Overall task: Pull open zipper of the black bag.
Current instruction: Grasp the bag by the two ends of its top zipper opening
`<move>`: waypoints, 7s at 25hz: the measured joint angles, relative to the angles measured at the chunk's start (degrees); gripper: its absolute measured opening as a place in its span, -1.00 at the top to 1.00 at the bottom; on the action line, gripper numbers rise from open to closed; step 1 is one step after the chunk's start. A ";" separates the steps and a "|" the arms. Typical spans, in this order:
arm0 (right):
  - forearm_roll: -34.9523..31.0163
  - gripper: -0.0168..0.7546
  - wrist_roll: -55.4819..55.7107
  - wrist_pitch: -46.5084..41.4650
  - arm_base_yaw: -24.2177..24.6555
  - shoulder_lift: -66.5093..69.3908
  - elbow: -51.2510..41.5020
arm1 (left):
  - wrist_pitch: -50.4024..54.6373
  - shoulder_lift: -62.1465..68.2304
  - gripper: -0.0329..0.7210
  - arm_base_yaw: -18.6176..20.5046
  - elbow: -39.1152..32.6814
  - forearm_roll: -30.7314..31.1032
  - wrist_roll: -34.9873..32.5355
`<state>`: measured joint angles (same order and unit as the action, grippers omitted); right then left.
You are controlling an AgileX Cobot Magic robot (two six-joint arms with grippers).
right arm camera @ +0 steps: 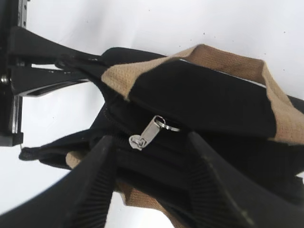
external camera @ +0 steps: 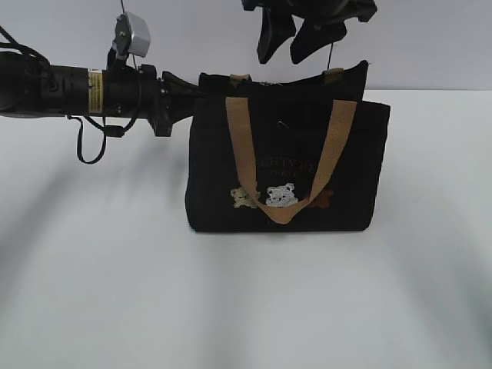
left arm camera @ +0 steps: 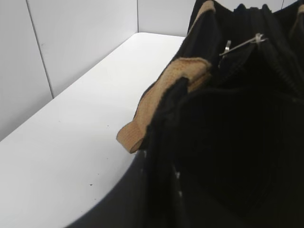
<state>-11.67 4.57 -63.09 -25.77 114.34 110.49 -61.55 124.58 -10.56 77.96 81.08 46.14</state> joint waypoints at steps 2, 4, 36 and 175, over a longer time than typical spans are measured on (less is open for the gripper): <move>-0.12 -0.04 0.61 0.69 0.00 0.99 0.00 | 0.00 0.00 0.77 0.00 0.00 0.00 0.00; -0.12 -0.06 1.02 0.90 0.00 2.20 0.00 | 0.00 0.00 0.77 0.00 0.00 0.00 0.00; -2.63 0.75 6.22 1.82 0.00 6.66 0.05 | 1.53 0.00 0.75 -0.07 0.00 0.05 0.13; -1.33 0.37 5.82 -1.92 2.19 4.71 0.00 | 3.35 0.00 0.65 -0.07 0.00 0.28 0.14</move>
<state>-13.00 10.40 -65.01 -23.57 119.05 110.49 -58.21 124.58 -10.63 77.96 81.35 46.28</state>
